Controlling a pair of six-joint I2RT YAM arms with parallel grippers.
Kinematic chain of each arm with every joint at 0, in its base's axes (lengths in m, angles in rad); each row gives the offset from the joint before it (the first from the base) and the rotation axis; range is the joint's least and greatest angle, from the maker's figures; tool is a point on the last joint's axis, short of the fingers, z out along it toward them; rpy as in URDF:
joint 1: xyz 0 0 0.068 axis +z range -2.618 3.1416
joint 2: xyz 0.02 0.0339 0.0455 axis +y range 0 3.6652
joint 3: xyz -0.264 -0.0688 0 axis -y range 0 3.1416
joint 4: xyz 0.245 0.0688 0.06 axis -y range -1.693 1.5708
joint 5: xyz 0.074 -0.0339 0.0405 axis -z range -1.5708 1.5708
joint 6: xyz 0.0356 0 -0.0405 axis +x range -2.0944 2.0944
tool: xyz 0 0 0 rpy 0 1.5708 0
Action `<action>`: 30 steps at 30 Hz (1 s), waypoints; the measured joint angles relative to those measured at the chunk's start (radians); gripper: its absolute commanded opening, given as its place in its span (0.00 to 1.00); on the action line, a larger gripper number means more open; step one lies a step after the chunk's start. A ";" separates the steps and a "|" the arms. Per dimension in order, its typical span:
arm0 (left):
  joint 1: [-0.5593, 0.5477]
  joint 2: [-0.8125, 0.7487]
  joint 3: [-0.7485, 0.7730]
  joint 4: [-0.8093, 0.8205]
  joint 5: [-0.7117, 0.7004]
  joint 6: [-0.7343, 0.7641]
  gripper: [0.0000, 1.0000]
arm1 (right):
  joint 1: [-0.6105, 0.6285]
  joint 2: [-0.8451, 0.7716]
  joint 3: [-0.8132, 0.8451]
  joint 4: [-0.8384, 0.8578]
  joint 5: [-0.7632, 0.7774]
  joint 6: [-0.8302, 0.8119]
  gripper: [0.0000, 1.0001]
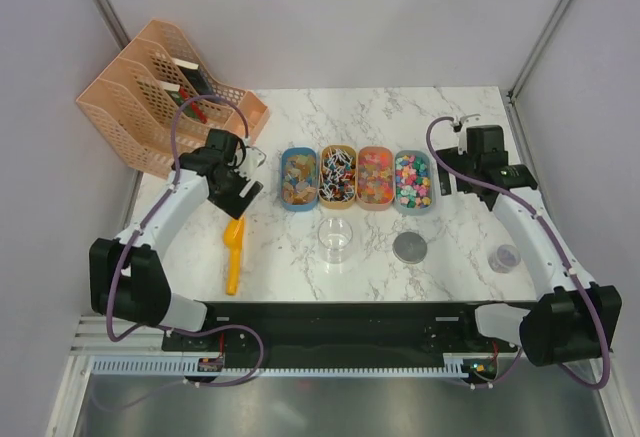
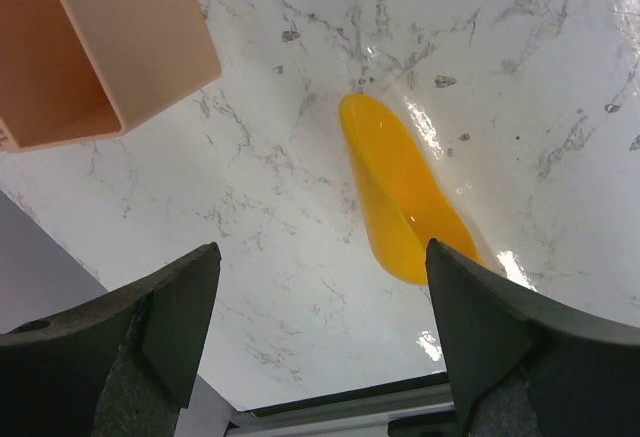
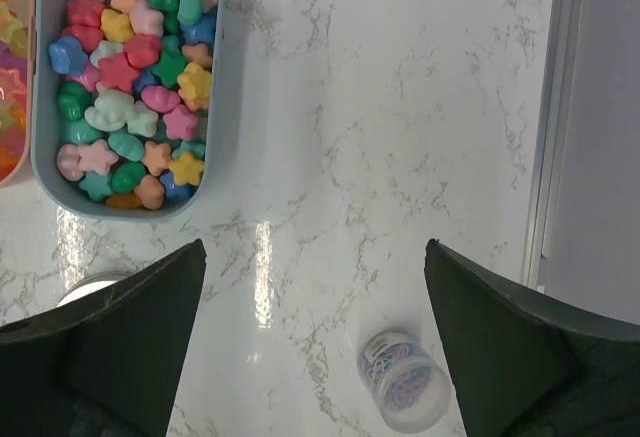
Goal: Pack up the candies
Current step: Pick up the spatula from the center of the board.
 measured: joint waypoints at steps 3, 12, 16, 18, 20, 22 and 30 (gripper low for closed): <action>-0.024 0.001 -0.009 -0.006 -0.006 0.008 0.89 | 0.000 -0.024 -0.010 0.000 -0.036 -0.031 0.98; -0.044 0.112 0.086 -0.096 -0.054 0.052 0.69 | 0.001 -0.140 -0.023 0.018 -0.202 -0.122 0.98; -0.046 0.182 0.145 -0.144 -0.051 0.052 0.69 | 0.001 -0.140 -0.043 0.023 -0.238 -0.127 0.98; -0.053 0.195 0.146 -0.165 -0.053 0.051 0.69 | 0.001 -0.141 -0.056 0.023 -0.249 -0.127 0.98; -0.063 0.203 0.142 -0.180 -0.056 0.051 0.68 | 0.001 -0.143 -0.067 0.023 -0.257 -0.127 0.98; -0.069 0.210 0.130 -0.188 -0.057 0.050 0.68 | 0.001 -0.146 -0.077 0.023 -0.265 -0.127 0.98; -0.072 0.281 0.123 -0.193 -0.056 0.031 0.69 | 0.001 -0.153 -0.089 0.024 -0.290 -0.127 0.98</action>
